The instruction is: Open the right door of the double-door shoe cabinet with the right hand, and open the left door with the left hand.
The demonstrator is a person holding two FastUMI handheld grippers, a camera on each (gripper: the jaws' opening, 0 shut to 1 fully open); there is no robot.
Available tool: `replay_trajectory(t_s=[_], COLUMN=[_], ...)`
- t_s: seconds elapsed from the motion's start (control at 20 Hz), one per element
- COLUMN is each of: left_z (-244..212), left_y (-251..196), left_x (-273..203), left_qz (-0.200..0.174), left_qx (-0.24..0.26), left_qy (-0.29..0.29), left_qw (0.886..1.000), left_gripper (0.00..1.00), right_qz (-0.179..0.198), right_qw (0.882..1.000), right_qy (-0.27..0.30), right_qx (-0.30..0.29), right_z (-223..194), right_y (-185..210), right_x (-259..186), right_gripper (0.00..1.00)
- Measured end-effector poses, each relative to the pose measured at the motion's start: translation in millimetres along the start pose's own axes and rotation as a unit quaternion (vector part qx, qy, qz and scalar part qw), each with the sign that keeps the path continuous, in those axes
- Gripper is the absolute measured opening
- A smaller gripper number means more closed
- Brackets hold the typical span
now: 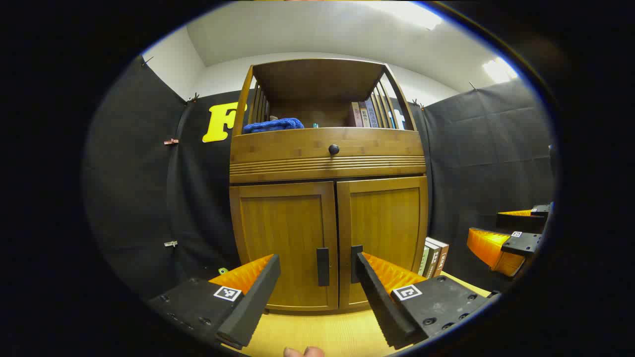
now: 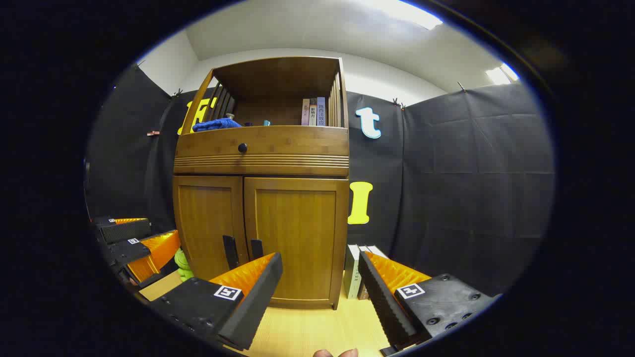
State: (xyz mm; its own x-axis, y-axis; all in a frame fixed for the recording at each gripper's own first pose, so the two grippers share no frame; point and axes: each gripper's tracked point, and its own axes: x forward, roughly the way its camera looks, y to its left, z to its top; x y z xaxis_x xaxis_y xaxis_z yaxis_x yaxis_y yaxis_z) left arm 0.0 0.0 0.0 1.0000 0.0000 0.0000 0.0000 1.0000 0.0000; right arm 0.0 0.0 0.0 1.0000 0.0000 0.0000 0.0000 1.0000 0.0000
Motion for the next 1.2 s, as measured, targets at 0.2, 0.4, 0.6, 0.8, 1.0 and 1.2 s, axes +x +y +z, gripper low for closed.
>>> replay_trajectory(t_s=[0.2, 0.4, 0.6, 0.8, 1.0, 1.2], left_z=[2, 5, 2, 2, -3, 0], left_y=[1, 2, 1, 1, 0, 3], left_x=[-2, -3, -4, -7, -8, -8], left_qz=[-0.001, -0.004, -0.002, 0.006, 0.0, 0.006], left_qx=[0.001, 0.008, 0.005, 0.001, -0.002, -0.001], left_qy=[-0.003, -0.01, -0.005, -0.001, 0.0, -0.001], left_qw=[1.0, 1.0, 1.0, 1.0, 1.0, 1.0], left_gripper=[0.95, 0.95, 0.95, 0.95, 0.95, 0.95], right_qz=[0.003, -0.001, -0.002, 0.008, 0.026, 0.048], right_qw=[1.0, 1.0, 1.0, 1.0, 1.0, 0.999], right_qy=[-0.01, -0.011, -0.012, -0.011, 0.007, 0.009], right_qx=[-0.006, -0.014, -0.014, -0.011, -0.004, -0.005], right_z=[5, 7, 5, 5, -11, -21], right_y=[21, 41, 54, 65, 81, 98], right_x=[-5, -19, -26, -24, -11, 25], right_gripper=[0.97, 0.97, 0.97, 0.97, 0.97, 0.98])
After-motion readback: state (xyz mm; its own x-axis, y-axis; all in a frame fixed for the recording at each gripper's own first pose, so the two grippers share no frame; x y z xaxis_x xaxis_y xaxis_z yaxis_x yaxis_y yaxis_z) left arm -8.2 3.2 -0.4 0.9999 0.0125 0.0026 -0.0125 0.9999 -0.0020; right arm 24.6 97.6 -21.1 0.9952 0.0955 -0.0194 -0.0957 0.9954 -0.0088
